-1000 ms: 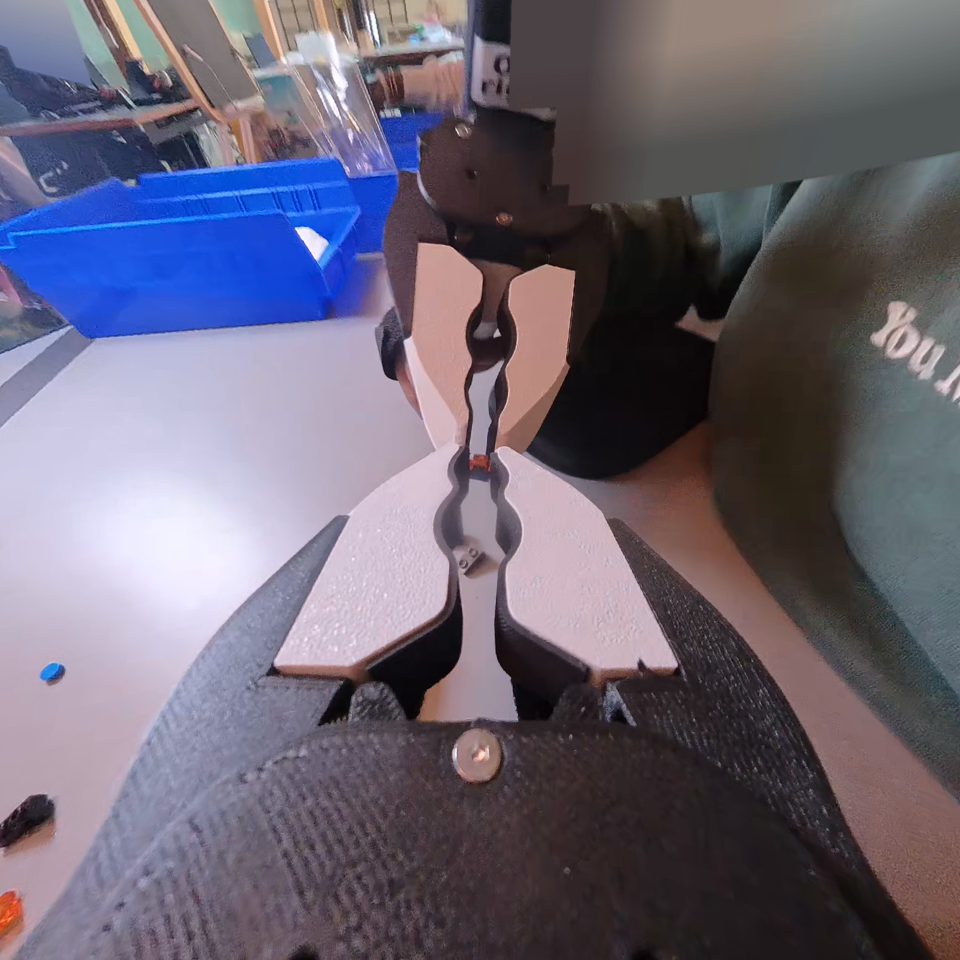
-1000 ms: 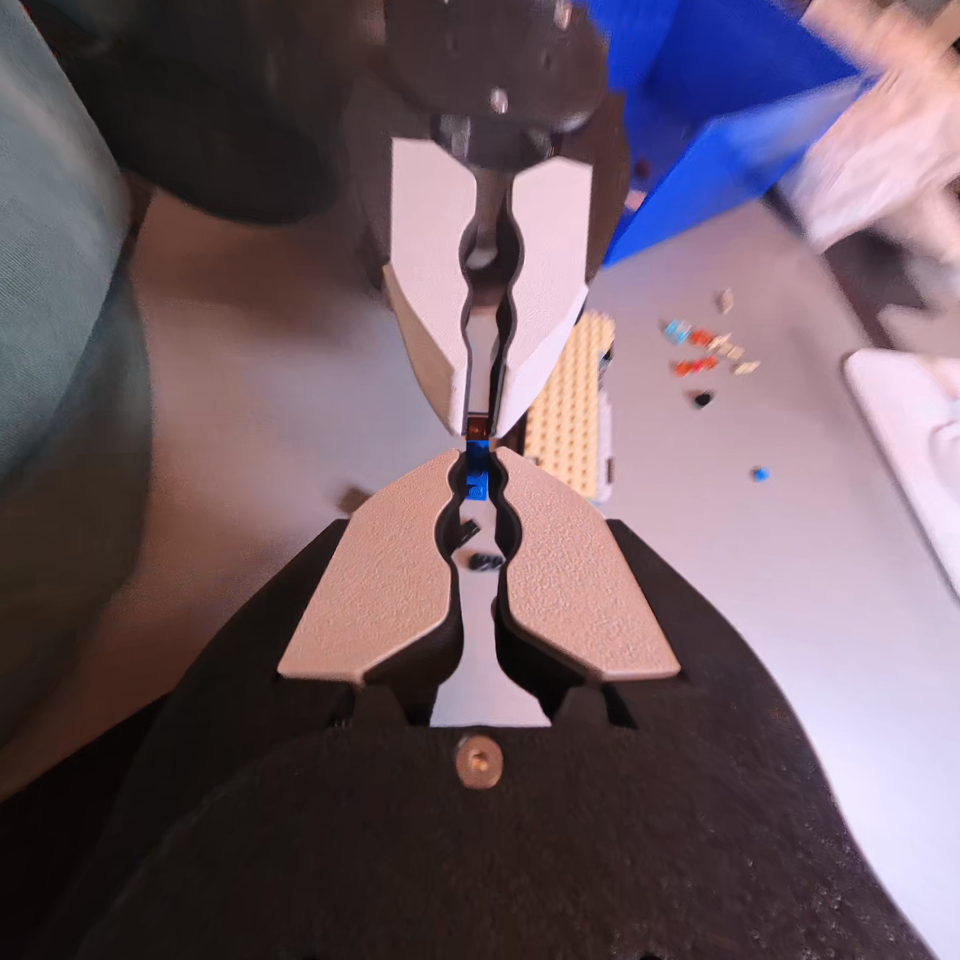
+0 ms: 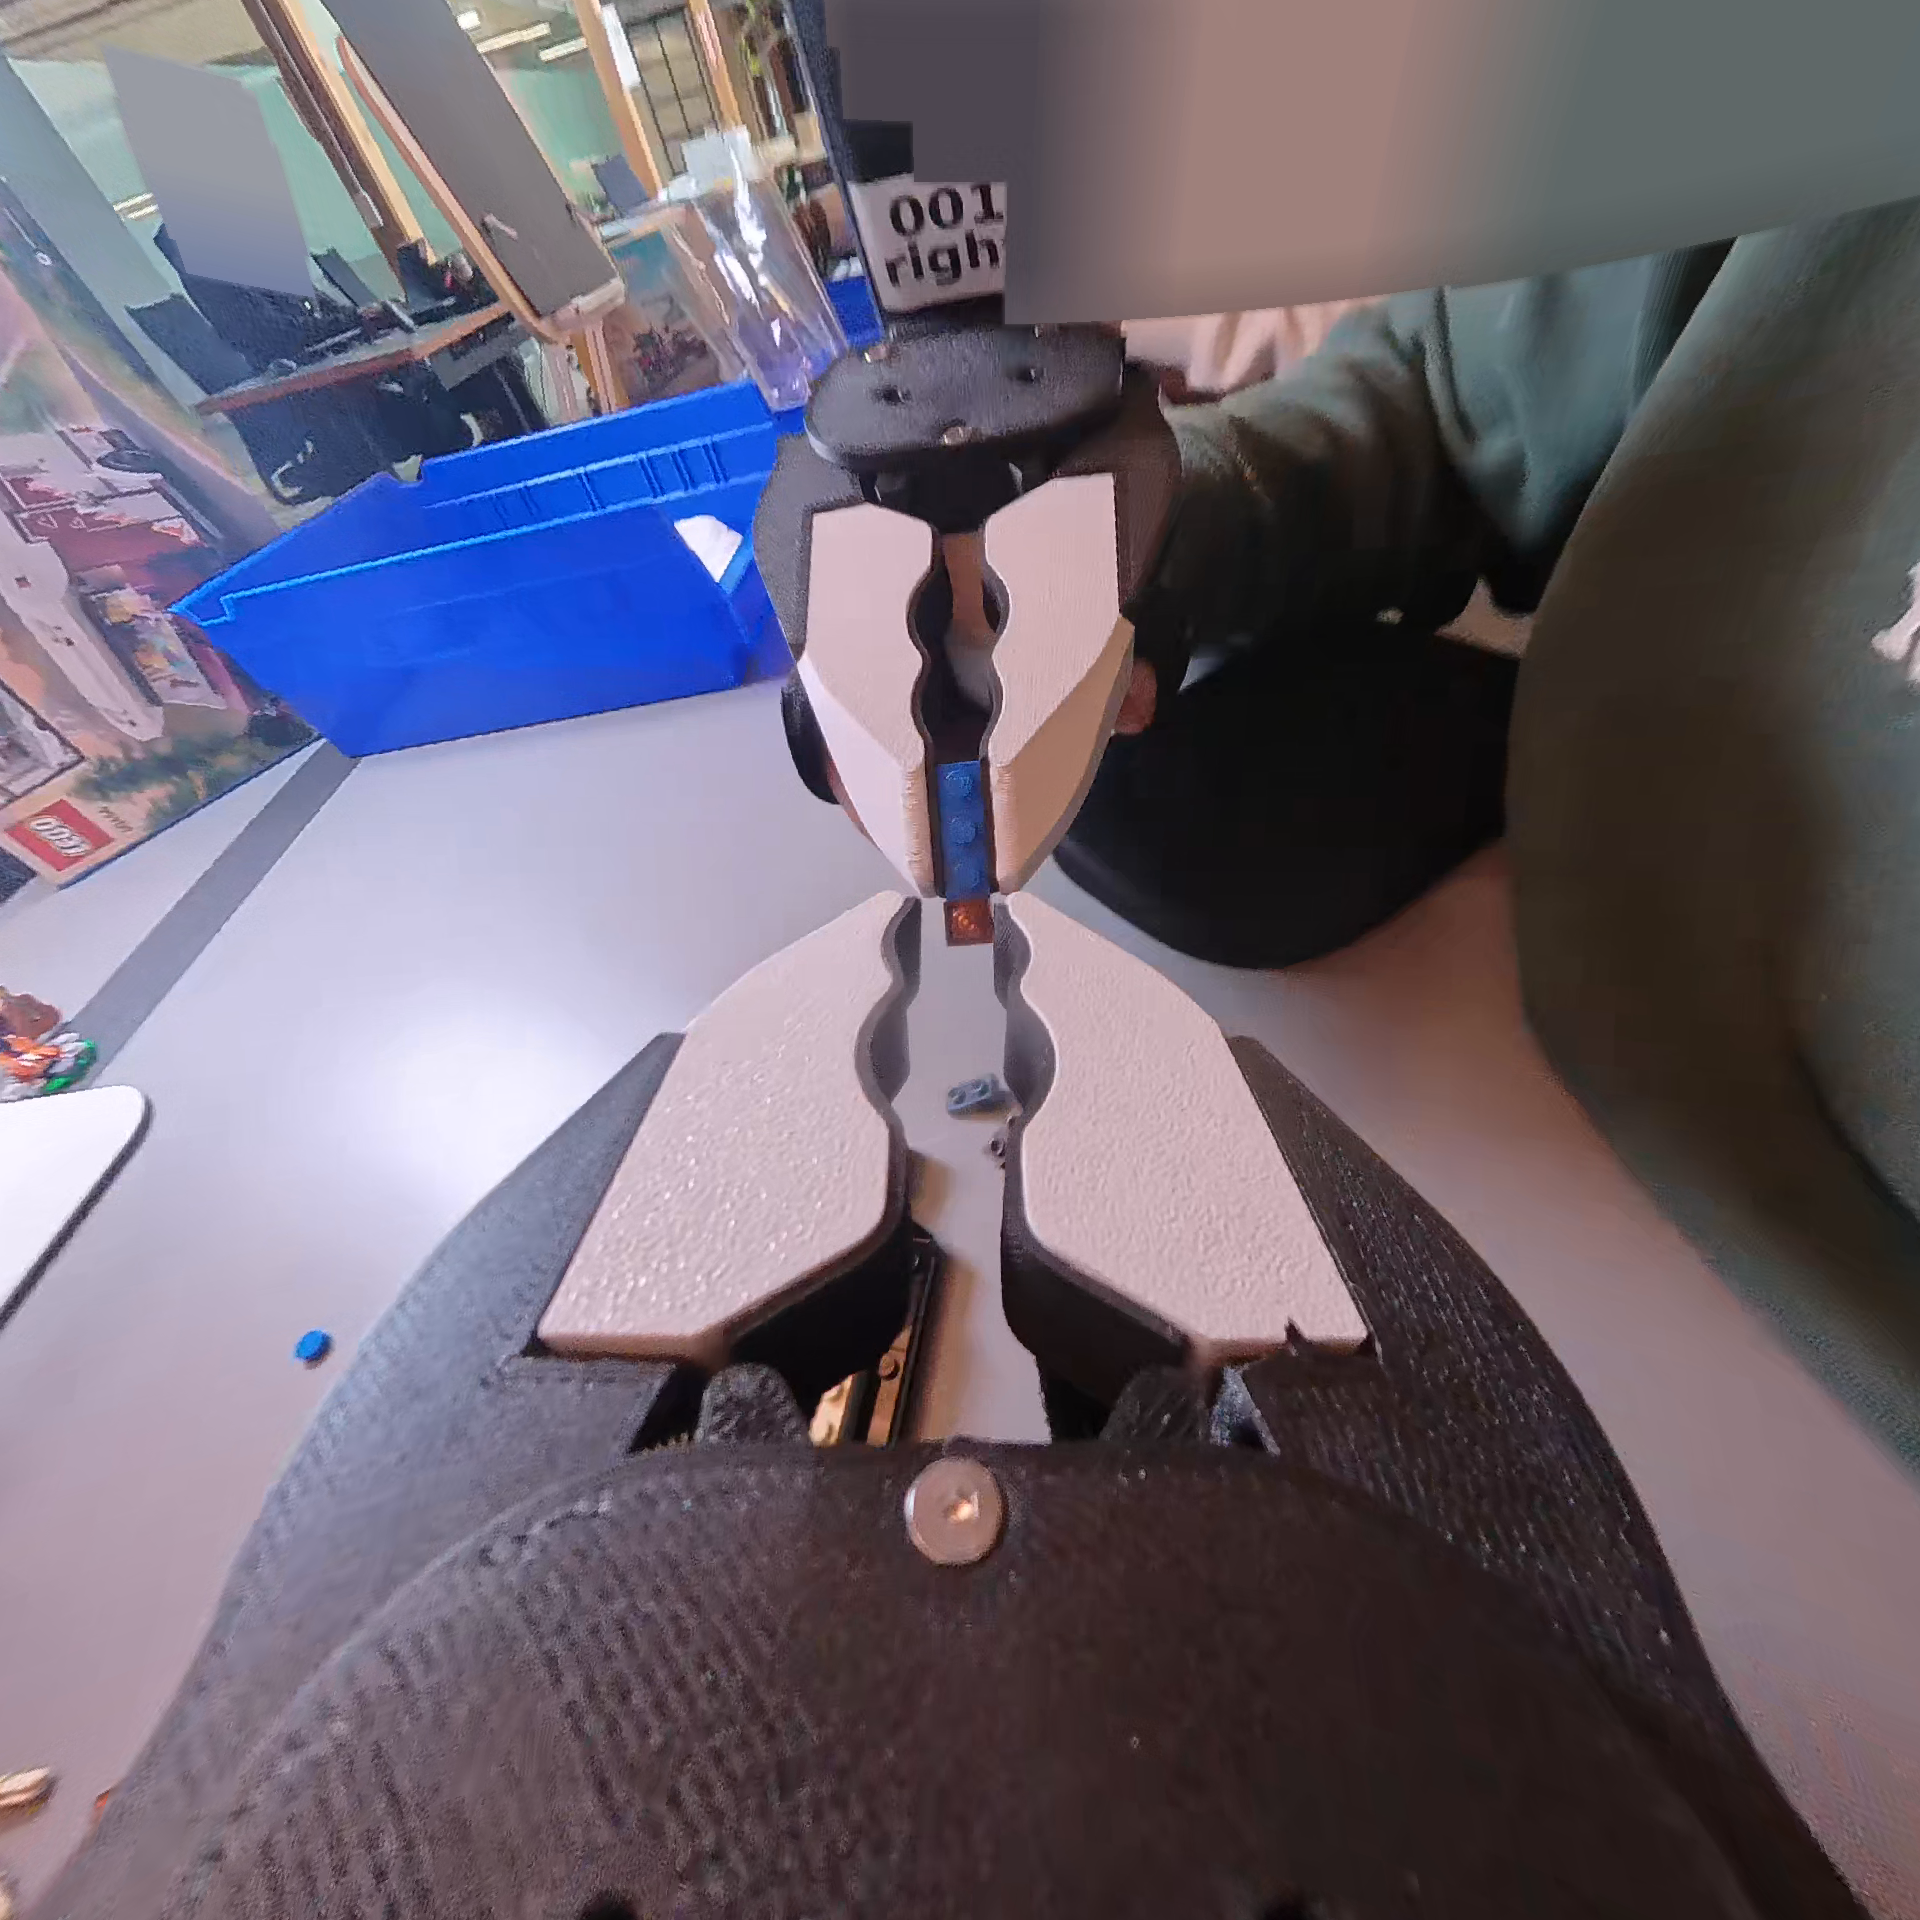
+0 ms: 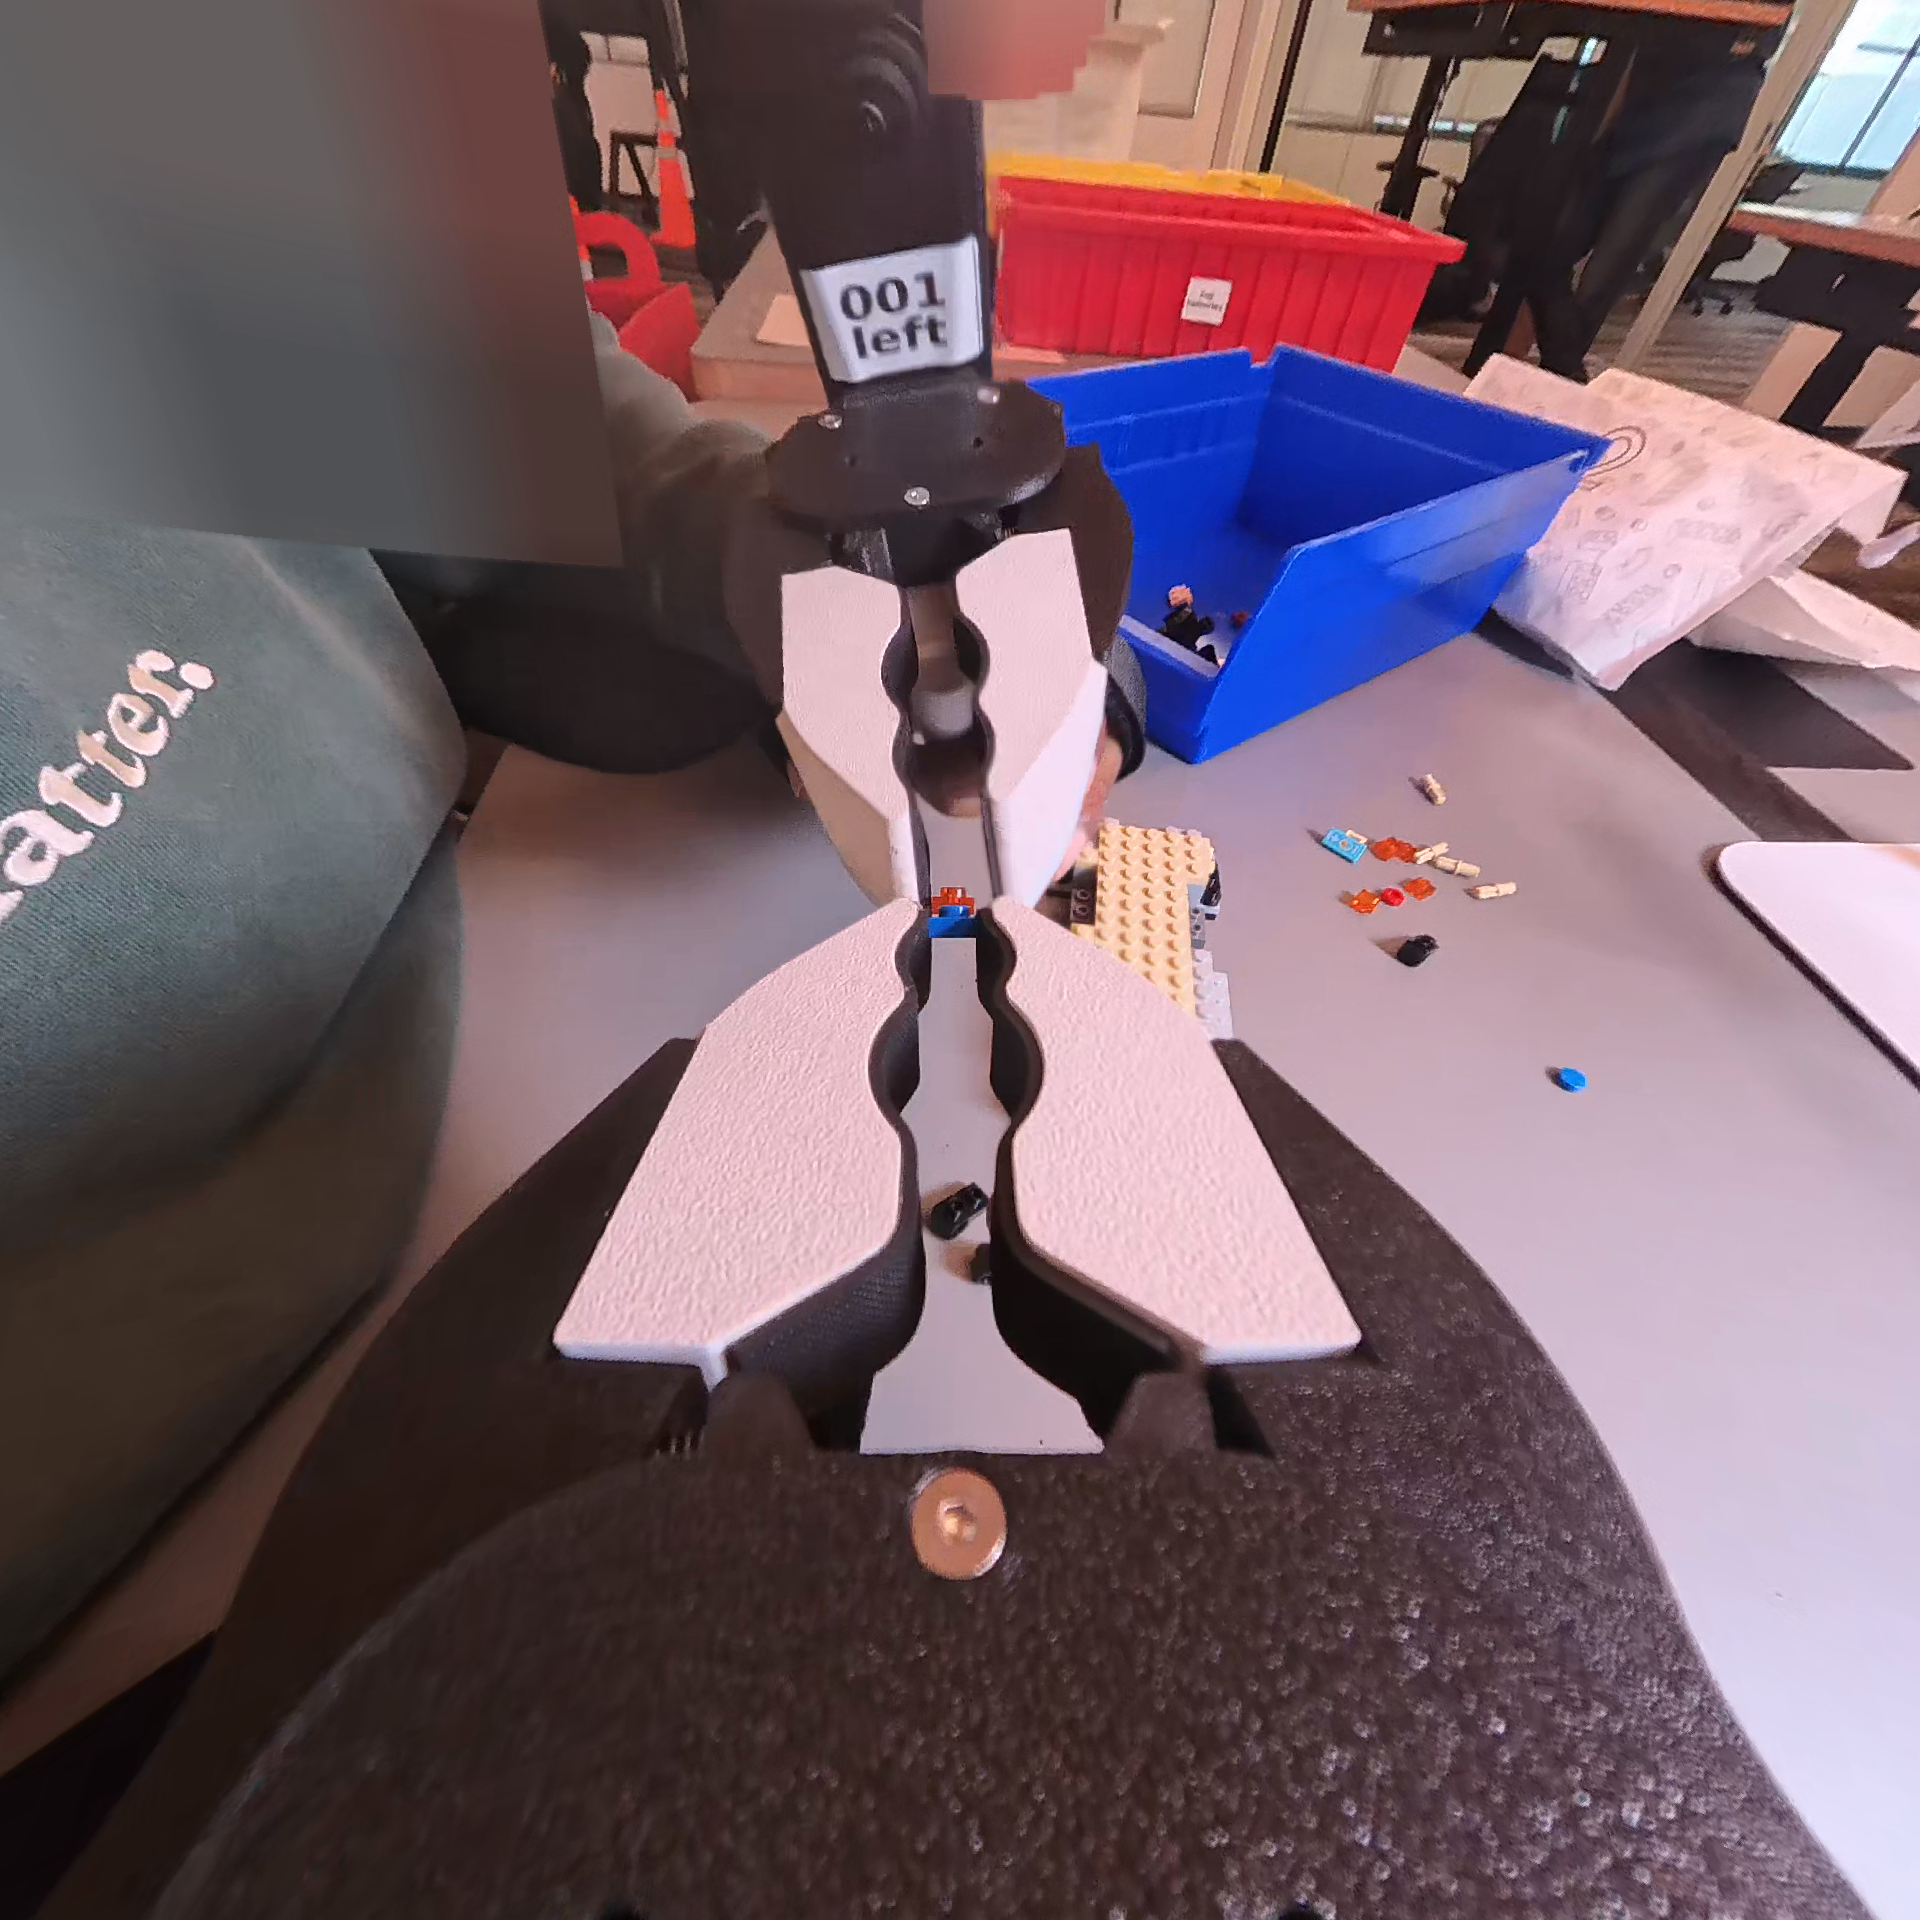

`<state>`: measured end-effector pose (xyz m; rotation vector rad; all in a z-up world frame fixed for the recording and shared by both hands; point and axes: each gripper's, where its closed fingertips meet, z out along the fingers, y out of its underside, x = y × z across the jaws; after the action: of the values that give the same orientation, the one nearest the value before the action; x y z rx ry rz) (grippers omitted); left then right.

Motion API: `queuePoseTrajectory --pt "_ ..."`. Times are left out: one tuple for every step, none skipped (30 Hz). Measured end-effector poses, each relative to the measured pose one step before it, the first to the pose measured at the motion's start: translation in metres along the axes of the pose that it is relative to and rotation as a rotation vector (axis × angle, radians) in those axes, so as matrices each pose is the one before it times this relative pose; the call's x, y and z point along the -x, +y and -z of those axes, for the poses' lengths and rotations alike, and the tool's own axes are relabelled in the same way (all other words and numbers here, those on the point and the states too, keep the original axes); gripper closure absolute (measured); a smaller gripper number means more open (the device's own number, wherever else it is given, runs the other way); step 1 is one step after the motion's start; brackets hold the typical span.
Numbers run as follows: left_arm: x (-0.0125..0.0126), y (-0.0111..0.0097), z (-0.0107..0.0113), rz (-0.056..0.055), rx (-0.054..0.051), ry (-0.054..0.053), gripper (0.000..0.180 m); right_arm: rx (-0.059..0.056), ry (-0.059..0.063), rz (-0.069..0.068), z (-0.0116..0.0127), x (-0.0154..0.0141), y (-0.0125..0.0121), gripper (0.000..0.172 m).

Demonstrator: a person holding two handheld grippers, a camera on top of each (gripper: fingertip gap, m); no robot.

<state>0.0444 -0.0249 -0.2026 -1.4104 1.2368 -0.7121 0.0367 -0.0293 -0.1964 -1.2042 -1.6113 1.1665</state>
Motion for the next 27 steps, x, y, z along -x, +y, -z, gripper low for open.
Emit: queuePoseTrajectory --pt "-0.00109 0.00277 -0.00070 -0.0252 0.0275 -0.0020 0.169 0.0173 0.0050 0.0074 -0.00116 0.00014 0.00210 0.164" --pt "-0.00131 0.00223 -0.00059 -0.0178 0.0203 0.0000 0.172 0.0175 0.0081 0.0128 -0.00071 -0.00006 0.00194 0.164" --pt "-0.00051 0.00176 -0.00057 -0.0103 0.0151 -0.0030 0.172 0.0154 0.0059 0.0135 -0.00053 0.00025 0.00160 0.164" --pt "-0.00069 0.00210 -0.00039 -0.0058 0.0199 0.0031 0.172 0.0161 0.0043 0.0120 -0.00072 0.00054 0.00177 0.164" --pt "-0.00113 0.00208 -0.00040 -0.0049 0.0214 0.0085 0.172 0.0185 0.0027 0.0170 -0.00098 0.00093 0.00201 0.164" --pt "-0.00142 0.00169 -0.00046 -0.0039 0.0138 0.0076 0.172 0.0213 0.0022 0.0269 -0.00069 0.00135 0.00192 0.164" --pt "-0.00171 0.00060 -0.00041 0.0033 -0.0025 0.0088 0.172 0.0220 0.0032 0.0320 -0.00027 0.00149 0.00133 0.164" --pt "-0.00099 0.00008 -0.00013 0.0200 -0.0118 0.0098 0.172 0.0197 0.0057 0.0307 -0.00014 0.00116 0.00087 0.164" --pt "-0.00073 0.00069 -0.00027 0.0215 -0.0110 0.0101 0.172 0.0185 0.0078 0.0280 -0.00040 0.00075 0.00109 0.164" --pt "-0.00083 0.00122 -0.00036 0.0102 -0.0071 0.0090 0.172 0.0172 0.0043 0.0245 -0.00043 0.00090 0.00141 0.164" --pt "-0.00103 -0.00015 -0.00016 0.0105 -0.0151 0.0093 0.172 0.0090 -0.0018 0.0152 0.00002 0.00091 0.00064 0.164" --pt "-0.00086 -0.00180 0.00009 0.0115 -0.0201 0.0087 0.172 -0.0014 -0.0078 0.0005 0.00081 0.00072 -0.00058 0.164" --pt "-0.00018 -0.00172 -0.00004 0.0024 -0.0129 0.0044 0.172 -0.0028 -0.0081 -0.0050 0.00119 0.00010 -0.00087 0.164" --pt "-0.00021 -0.00153 -0.00012 -0.0122 -0.0084 0.0016 0.172 -0.0010 -0.0044 0.0011 0.00112 0.00017 -0.00059 0.164" --pt "-0.00080 -0.00209 0.00000 -0.0112 -0.0128 0.0016 0.172 -0.0033 -0.0053 0.0040 0.00129 0.00053 -0.00098 0.164" --pt "-0.00093 -0.00171 -0.00015 -0.0060 -0.0113 0.0023 0.172 -0.0043 -0.0078 -0.0014 0.00121 0.00076 -0.00097 0.164" --pt "-0.00109 -0.00138 -0.00019 -0.0094 -0.0094 0.0026 0.172 0.0005 -0.0086 -0.0020 0.00085 0.00093 -0.00001 0.164" --pt "-0.00082 -0.01130 0.00322 -0.0016 -0.0733 0.0004 0.172 0.0642 -0.0048 0.0144 -0.00104 0.00066 0.01069 0.164" --pt "0.00451 -0.02983 0.01177 0.0393 -0.1512 -0.0068 0.172 0.1203 0.0015 0.0354 -0.00479 0.00060 0.02365 0.164" --pt "0.00695 -0.02078 0.00908 -0.0078 -0.0467 -0.0116 0.172 0.0163 -0.0093 -0.0024 -0.00631 0.00317 0.01257 0.164" --pt "0.00760 -0.00493 0.00535 -0.0980 0.0477 -0.0437 0.172 -0.0889 -0.0122 -0.0608 0.00153 0.00061 -0.00725 0.164" --pt "0.00631 0.00480 0.00333 -0.0875 0.0806 -0.0441 0.172 -0.0938 0.0238 -0.0343 0.00940 -0.00700 -0.01703 0.164" --pt "0.00894 0.00731 0.00413 -0.0383 0.0738 -0.0437 0.172 -0.0500 0.0407 0.0061 0.01033 -0.01024 -0.01642 0.164" --pt "0.01545 0.01042 0.00544 -0.0315 0.0870 -0.0606 0.172 -0.0080 0.0285 0.0143 0.00737 -0.00878 -0.00932 0.164" --pt "0.01997 0.01445 0.00503 -0.0273 0.1131 -0.0609 0.172 0.0151 0.0193 0.0158 0.00398 -0.00609 -0.00108 0.164" --pt "0.01859 0.01759 0.00323 -0.0019 0.1339 -0.0287 0.172 0.0167 0.0129 0.0055 0.00110 -0.00372 0.00436 0.164" --pt "0.01394 0.01765 0.00047 0.0118 0.1261 0.0123 0.172 0.0129 -0.0022 -0.0207 -0.00161 -0.00143 0.00748 0.164"
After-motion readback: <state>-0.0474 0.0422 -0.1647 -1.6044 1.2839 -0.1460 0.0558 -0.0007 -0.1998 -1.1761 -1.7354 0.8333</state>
